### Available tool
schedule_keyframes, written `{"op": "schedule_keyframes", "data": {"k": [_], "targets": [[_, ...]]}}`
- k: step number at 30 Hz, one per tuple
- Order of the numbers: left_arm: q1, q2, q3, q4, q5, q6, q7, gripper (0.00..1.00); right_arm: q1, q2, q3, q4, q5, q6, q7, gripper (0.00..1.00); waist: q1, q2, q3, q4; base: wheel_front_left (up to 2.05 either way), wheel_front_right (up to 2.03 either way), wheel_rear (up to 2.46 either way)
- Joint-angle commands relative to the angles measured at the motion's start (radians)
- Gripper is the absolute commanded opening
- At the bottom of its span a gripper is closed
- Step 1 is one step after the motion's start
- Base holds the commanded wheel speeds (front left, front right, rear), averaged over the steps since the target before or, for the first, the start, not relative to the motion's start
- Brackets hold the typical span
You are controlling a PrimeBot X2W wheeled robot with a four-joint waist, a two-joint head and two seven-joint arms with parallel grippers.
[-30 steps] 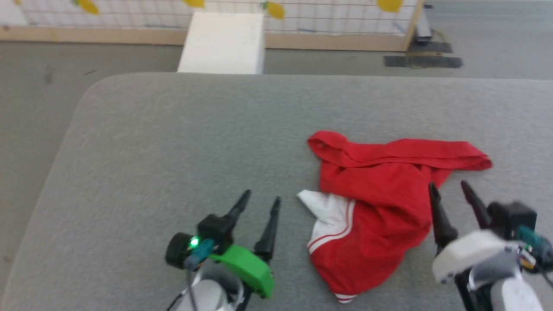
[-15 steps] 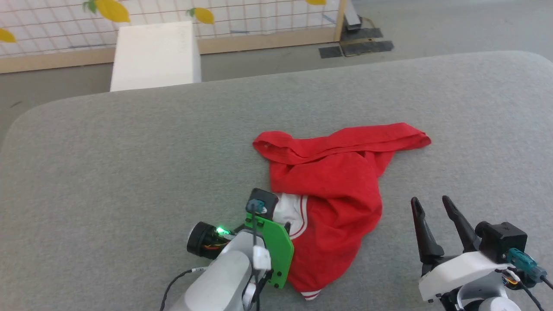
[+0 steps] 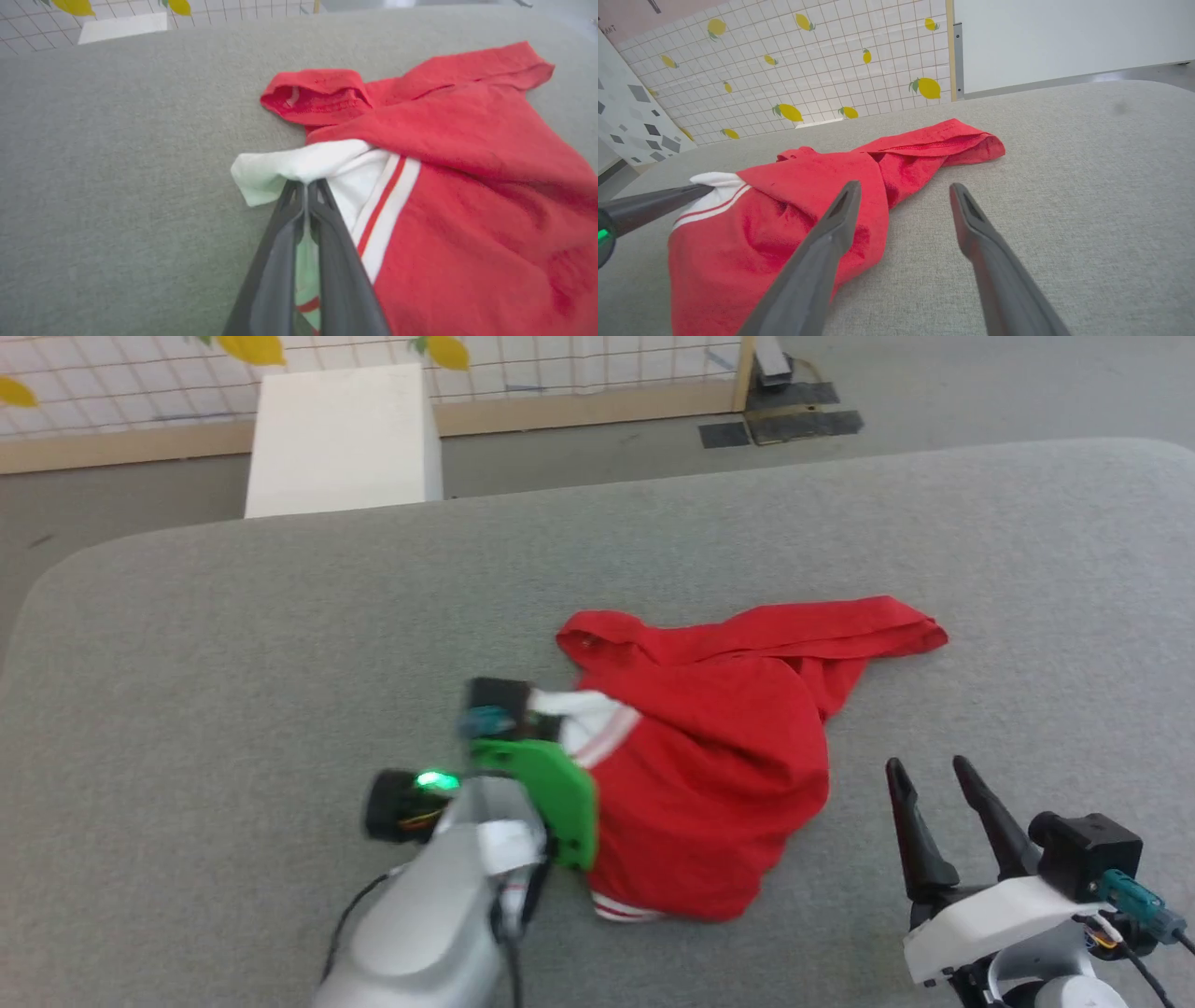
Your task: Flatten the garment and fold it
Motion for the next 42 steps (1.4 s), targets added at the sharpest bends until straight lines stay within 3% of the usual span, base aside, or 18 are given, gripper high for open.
{"op": "schedule_keyframes", "data": {"k": [1, 6, 14, 15, 16, 23, 30, 41, 42], "targets": [[0.042, 0.028, 0.026, -0.015, -0.011, 0.023, -0.037, 0.0, -0.012, 0.0, -0.003, -0.004, -0.001, -0.002, -0.004, 1.0, 0.0, 0.0, -0.014, 0.03, 0.0, 0.0, 0.0], [0.18, 0.113, 0.14, -0.093, -0.06, 0.1, -0.131, 0.0, 0.003, 0.0, -0.004, -0.004, -0.004, -0.002, 0.005, 1.0, 0.0, 0.0, -0.041, 0.083, 0.0, 0.0, 0.0], [0.378, 0.205, 0.241, -0.182, -0.093, 0.219, -0.148, 0.0, 0.019, 0.0, 0.008, -0.009, -0.01, -0.002, 0.036, 1.0, 0.0, 0.0, -0.06, 0.159, 0.0, 0.0, 0.0], [0.392, 0.21, 0.243, -0.191, -0.092, 0.224, -0.155, 0.44, 0.023, 0.0, 0.012, -0.011, -0.012, -0.002, 0.046, 1.0, 0.0, 0.0, -0.062, 0.169, 0.0, 0.0, 0.0], [0.401, 0.209, 0.243, -0.203, -0.094, 0.22, -0.166, 0.98, 0.026, 0.0, 0.018, -0.012, -0.014, -0.002, 0.056, 1.0, 0.0, 0.0, -0.063, 0.174, 0.0, 0.0, 0.0], [0.427, 0.189, 0.269, -0.339, -0.018, 0.181, -0.344, 1.0, 0.051, 0.0, 0.089, -0.013, -0.058, -0.002, 0.186, 1.0, 0.0, 0.0, -0.068, 0.212, 0.0, 0.0, 0.0], [0.44, 0.124, 0.361, -0.556, 0.172, 0.13, -0.348, 1.0, 0.011, 0.0, 0.17, 0.022, -0.123, -0.002, 0.356, 1.0, 0.0, 0.0, -0.018, 0.236, 0.0, 0.0, 0.0], [0.414, 0.013, 0.449, -0.591, 0.277, 0.018, -0.348, 1.0, -0.178, 0.0, 0.265, 0.169, -0.176, -0.002, 0.569, 1.0, 0.0, 0.0, 0.091, 0.275, 0.0, 0.0, 0.0], [0.414, 0.009, 0.453, -0.587, 0.28, 0.012, -0.348, 1.0, -0.186, 0.0, 0.272, 0.178, -0.176, -0.002, 0.582, 0.7, 0.0, 0.0, 0.095, 0.276, 0.0, 0.0, 0.0]]}}
